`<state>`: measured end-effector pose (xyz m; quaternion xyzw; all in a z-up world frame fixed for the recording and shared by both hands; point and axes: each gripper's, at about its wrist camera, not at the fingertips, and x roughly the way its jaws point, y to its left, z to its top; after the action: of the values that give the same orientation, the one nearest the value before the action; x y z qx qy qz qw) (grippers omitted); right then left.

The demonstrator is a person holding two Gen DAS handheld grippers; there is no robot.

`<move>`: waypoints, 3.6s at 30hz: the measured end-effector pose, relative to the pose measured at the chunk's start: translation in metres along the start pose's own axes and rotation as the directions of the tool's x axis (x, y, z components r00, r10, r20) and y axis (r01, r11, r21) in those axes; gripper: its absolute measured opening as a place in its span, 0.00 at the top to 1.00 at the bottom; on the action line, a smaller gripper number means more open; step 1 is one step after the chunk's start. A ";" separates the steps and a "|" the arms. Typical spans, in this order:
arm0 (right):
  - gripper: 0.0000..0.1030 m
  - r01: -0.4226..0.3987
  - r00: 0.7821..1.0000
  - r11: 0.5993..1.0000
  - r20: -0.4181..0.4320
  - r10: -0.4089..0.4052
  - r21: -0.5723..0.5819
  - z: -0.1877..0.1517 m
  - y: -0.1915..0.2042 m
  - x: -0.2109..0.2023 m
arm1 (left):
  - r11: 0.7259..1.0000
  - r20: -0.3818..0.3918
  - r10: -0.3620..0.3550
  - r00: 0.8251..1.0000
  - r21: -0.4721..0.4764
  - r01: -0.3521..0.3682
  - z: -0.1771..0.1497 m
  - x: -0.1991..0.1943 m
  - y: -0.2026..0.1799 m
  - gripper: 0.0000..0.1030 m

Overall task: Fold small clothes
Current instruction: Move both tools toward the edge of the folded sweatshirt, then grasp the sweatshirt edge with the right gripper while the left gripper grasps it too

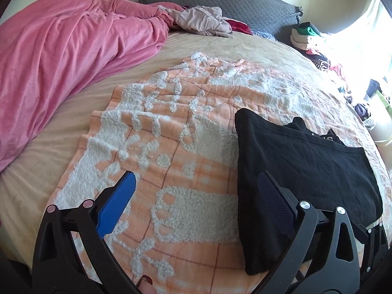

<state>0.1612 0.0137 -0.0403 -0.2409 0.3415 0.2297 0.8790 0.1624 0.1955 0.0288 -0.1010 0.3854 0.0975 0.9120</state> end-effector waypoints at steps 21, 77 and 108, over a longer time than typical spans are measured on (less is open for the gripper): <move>0.05 0.088 0.996 0.993 0.014 -0.087 -0.078 0.032 0.015 0.043 | 0.998 -0.019 -0.037 0.999 0.042 0.038 0.034 0.047 -0.030 0.09; 0.78 -0.067 0.978 0.974 0.206 0.021 0.218 0.013 -0.040 -0.005 | 0.907 -0.122 -0.419 0.900 -0.022 0.420 0.012 0.061 -0.082 0.82; 0.81 -0.229 0.949 0.793 0.311 0.053 0.564 -0.071 -0.162 -0.065 | 0.912 -0.156 -0.341 0.927 0.181 0.367 0.022 -0.001 -0.258 0.83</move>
<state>0.1756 -0.1693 0.0034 0.1071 0.2860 0.2085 0.9291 0.2434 -0.0468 0.0725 -0.0794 0.4231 -0.1165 0.8950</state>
